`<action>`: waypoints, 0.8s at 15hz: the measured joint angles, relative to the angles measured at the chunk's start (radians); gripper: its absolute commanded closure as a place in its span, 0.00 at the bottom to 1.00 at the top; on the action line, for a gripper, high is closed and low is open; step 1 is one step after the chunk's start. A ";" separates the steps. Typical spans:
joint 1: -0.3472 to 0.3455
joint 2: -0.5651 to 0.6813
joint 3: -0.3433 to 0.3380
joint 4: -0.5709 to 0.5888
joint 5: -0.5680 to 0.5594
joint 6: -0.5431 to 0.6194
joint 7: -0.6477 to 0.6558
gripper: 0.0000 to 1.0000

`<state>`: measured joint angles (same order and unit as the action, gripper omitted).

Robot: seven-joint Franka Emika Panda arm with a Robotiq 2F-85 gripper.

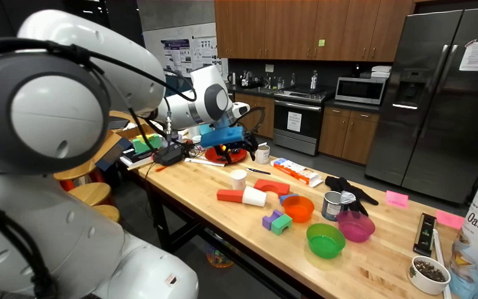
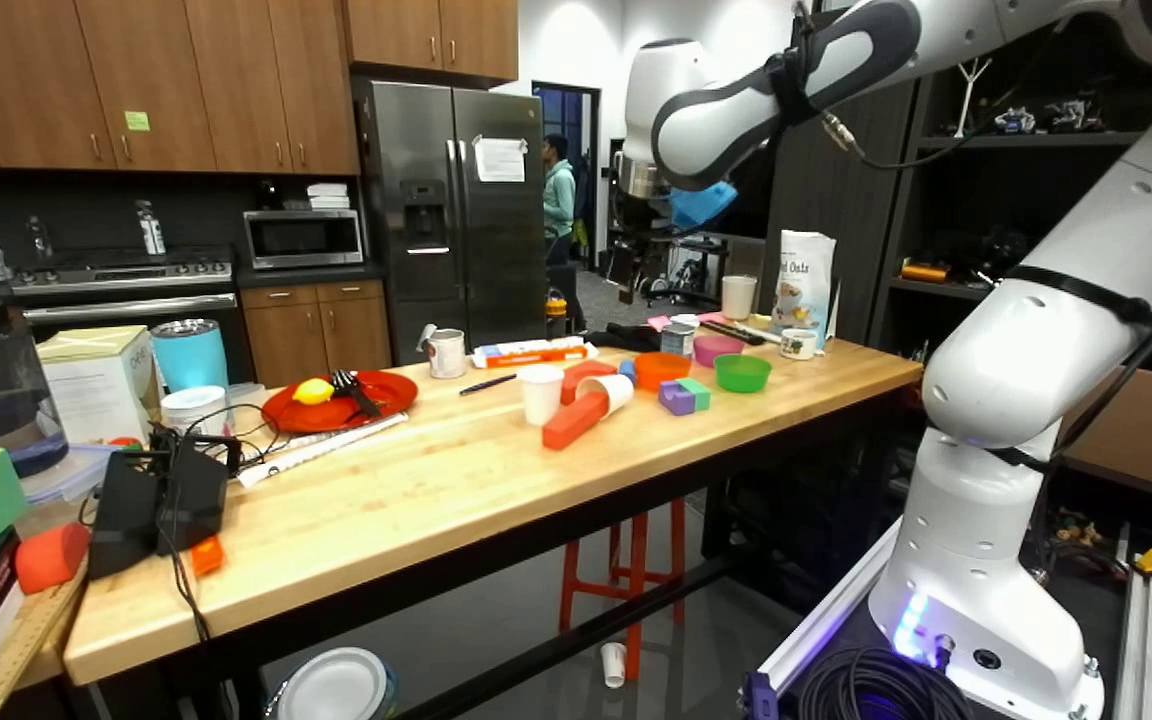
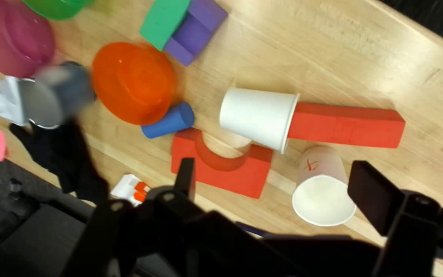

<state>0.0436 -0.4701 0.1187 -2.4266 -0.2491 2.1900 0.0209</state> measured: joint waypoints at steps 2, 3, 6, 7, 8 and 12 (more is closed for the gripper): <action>0.000 -0.075 0.032 0.018 -0.007 -0.134 0.046 0.00; 0.002 -0.108 0.048 0.025 -0.006 -0.190 0.066 0.00; 0.021 -0.194 0.092 0.031 0.007 -0.305 0.134 0.00; 0.031 -0.216 0.104 0.029 0.021 -0.327 0.158 0.00; 0.042 -0.237 0.116 0.024 0.040 -0.342 0.185 0.00; 0.089 -0.310 0.159 -0.045 0.167 -0.337 0.311 0.00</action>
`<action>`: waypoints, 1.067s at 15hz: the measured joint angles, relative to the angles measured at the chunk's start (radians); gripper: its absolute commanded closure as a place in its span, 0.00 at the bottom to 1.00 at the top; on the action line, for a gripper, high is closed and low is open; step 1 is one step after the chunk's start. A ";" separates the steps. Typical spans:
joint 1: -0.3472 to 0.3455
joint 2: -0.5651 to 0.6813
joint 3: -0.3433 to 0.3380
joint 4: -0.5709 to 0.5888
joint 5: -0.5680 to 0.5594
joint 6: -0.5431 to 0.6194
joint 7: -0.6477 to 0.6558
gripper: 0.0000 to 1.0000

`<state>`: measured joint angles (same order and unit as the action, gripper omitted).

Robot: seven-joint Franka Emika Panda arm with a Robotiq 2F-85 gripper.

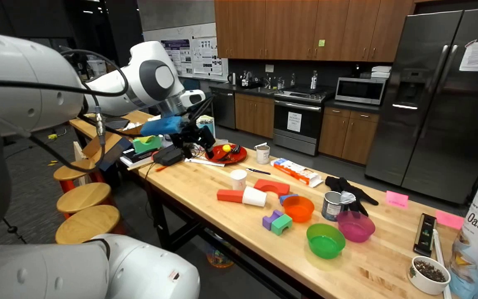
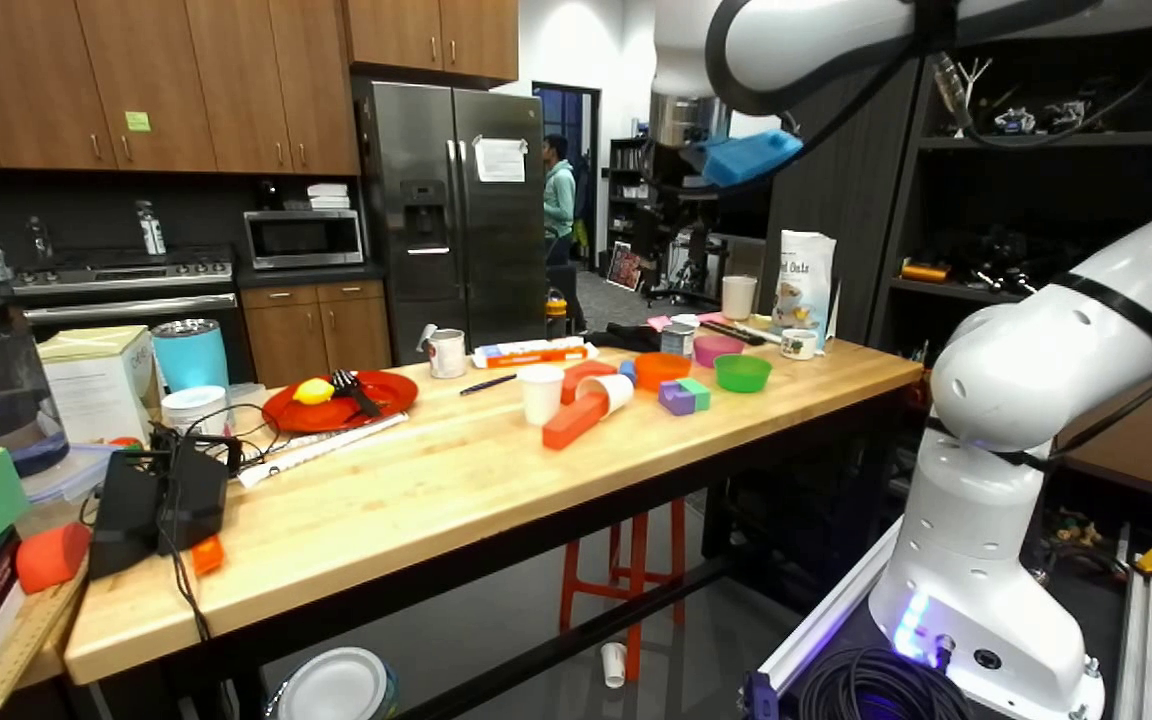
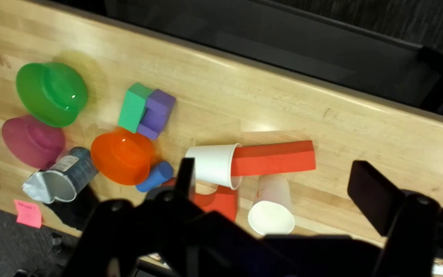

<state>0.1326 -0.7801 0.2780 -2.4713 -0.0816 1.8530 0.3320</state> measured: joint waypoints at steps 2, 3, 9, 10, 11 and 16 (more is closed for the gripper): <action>0.024 -0.032 0.023 -0.058 0.094 0.031 0.071 0.00; 0.035 -0.046 0.036 -0.091 0.145 0.058 0.101 0.00; 0.104 -0.083 0.130 -0.247 0.440 0.229 0.249 0.00; 0.116 -0.084 0.148 -0.256 0.472 0.238 0.278 0.00; 0.129 -0.086 0.168 -0.260 0.497 0.240 0.311 0.00; 0.184 -0.105 0.247 -0.252 0.547 0.217 0.507 0.00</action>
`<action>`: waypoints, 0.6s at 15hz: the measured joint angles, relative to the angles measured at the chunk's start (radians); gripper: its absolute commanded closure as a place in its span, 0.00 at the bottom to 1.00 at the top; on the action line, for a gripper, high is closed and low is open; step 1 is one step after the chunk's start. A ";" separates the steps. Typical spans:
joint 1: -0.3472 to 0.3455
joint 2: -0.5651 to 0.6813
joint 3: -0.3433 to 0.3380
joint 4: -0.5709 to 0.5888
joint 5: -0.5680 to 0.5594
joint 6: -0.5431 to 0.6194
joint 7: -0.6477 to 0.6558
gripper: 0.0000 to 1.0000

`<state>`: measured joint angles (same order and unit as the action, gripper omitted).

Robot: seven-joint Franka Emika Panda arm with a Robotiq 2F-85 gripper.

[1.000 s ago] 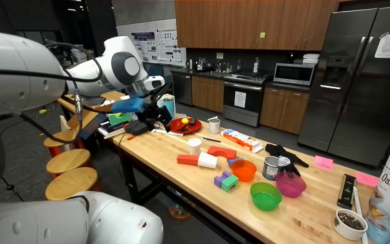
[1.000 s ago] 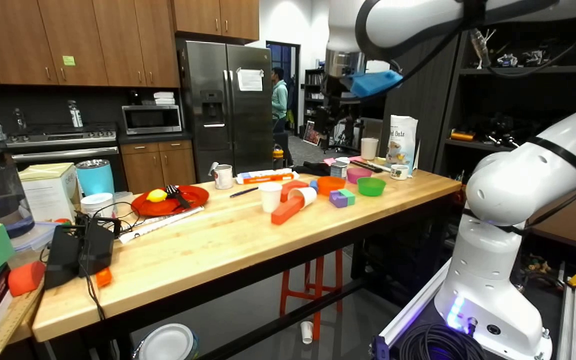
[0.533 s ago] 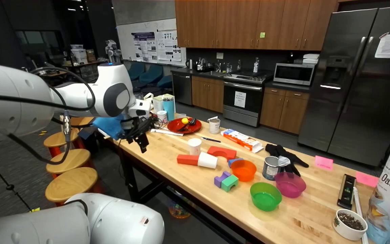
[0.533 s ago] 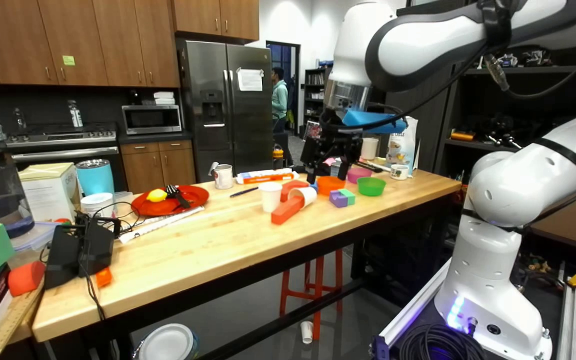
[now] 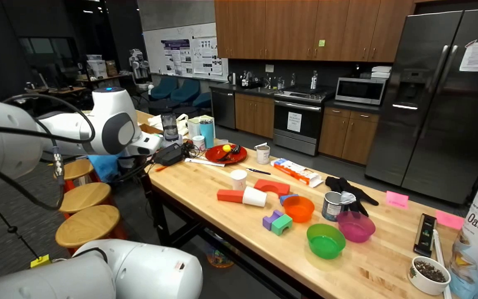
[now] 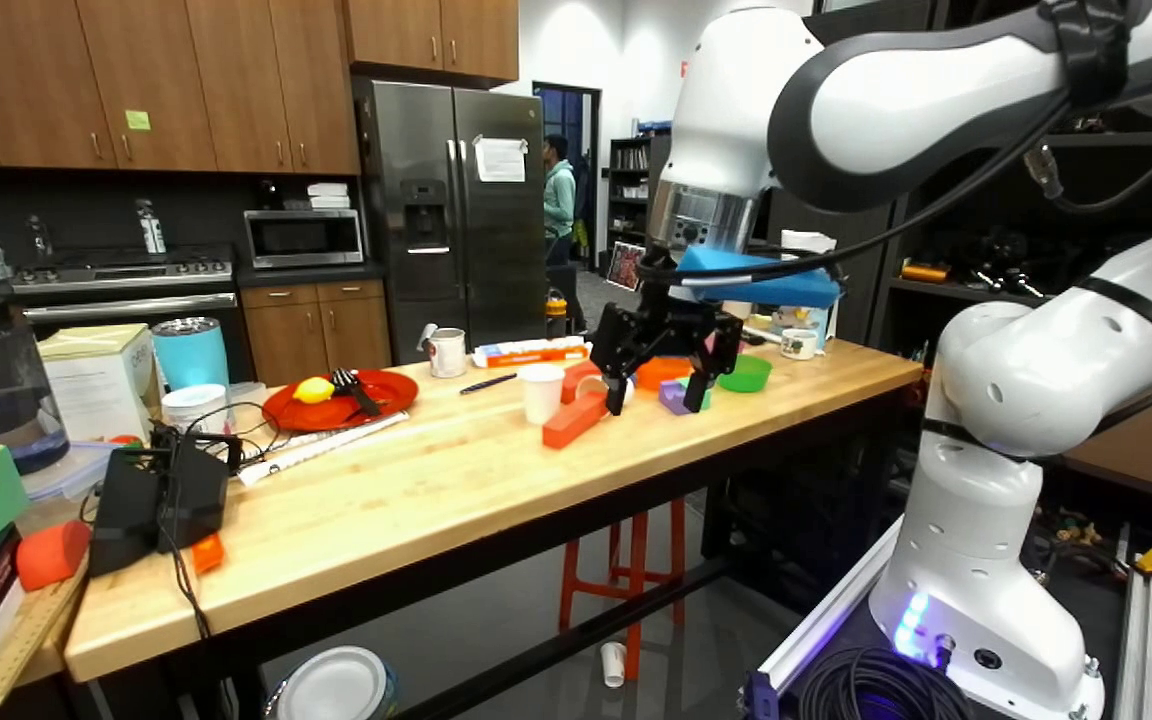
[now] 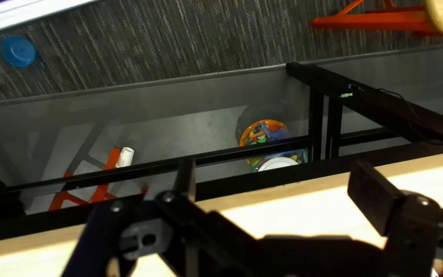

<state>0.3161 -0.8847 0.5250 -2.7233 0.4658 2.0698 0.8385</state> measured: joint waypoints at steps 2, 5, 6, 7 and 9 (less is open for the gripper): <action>0.013 -0.004 0.015 0.014 0.000 -0.034 0.064 0.00; 0.016 -0.012 0.028 0.056 -0.020 -0.130 0.143 0.00; 0.016 -0.015 0.031 0.071 -0.036 -0.161 0.162 0.00; 0.015 -0.023 0.030 0.081 -0.052 -0.176 0.170 0.00; 0.013 -0.055 0.015 0.078 -0.063 -0.176 0.171 0.00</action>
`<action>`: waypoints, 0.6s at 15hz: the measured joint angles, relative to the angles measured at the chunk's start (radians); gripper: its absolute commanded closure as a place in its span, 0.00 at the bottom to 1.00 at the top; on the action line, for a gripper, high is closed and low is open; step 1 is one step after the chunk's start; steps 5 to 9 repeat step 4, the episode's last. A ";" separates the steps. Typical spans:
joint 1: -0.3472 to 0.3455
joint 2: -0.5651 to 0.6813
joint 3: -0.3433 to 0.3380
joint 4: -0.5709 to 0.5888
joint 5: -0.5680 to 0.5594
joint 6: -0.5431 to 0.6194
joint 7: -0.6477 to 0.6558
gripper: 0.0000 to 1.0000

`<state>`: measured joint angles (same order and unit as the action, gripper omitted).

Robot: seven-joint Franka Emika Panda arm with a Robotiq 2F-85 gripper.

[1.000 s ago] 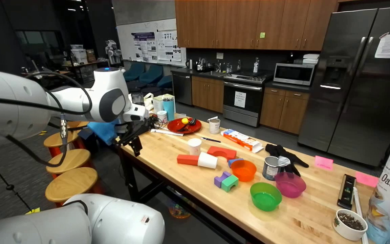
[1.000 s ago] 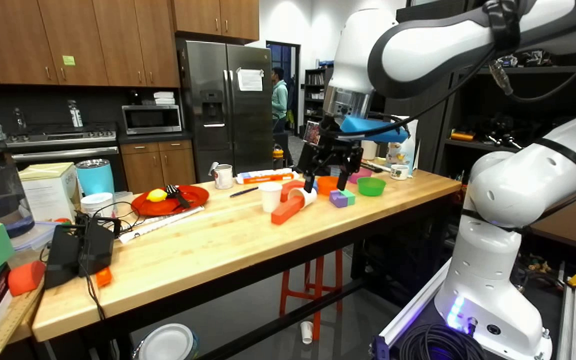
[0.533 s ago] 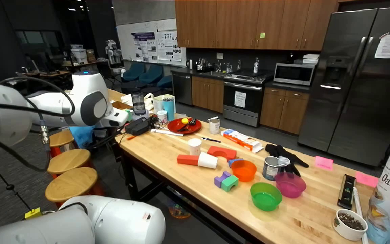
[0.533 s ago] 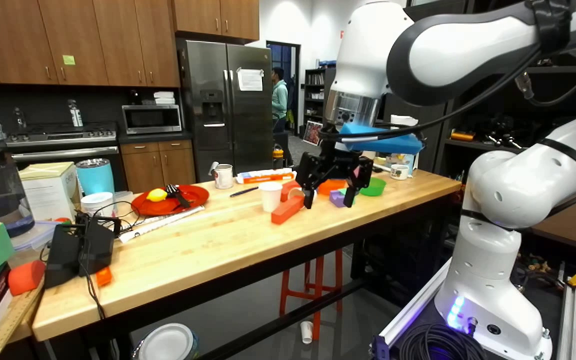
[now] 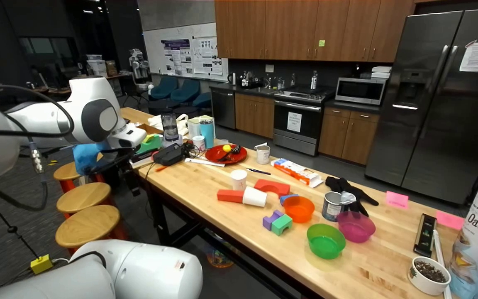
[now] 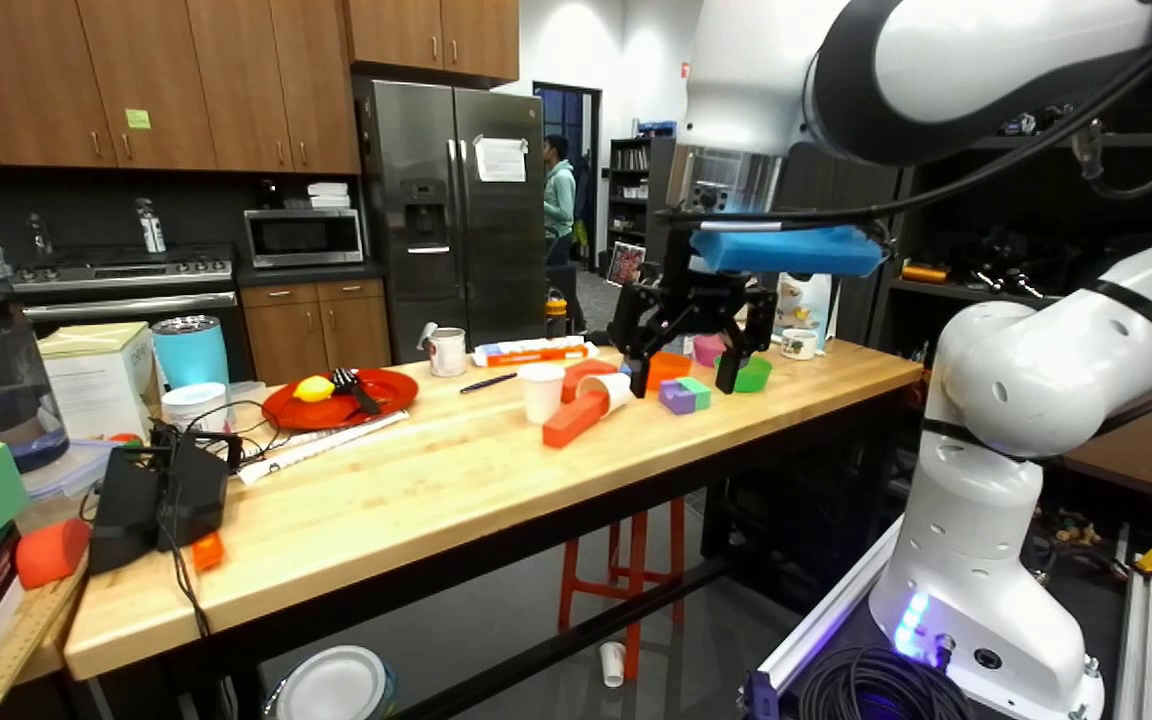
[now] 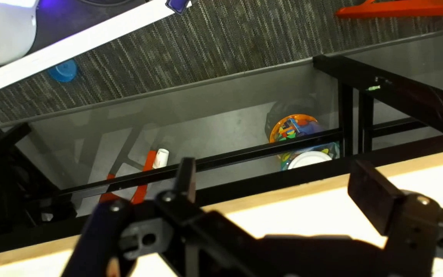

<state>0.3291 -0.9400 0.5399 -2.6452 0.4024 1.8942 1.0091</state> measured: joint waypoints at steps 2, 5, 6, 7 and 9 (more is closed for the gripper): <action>0.001 -0.026 -0.011 -0.008 -0.001 0.000 -0.001 0.00; 0.001 -0.038 -0.013 -0.014 -0.001 0.000 -0.001 0.00; 0.001 -0.038 -0.013 -0.014 -0.001 0.000 -0.001 0.00; 0.001 -0.038 -0.013 -0.014 -0.001 0.000 -0.001 0.00; 0.001 -0.038 -0.013 -0.014 -0.001 0.000 -0.001 0.00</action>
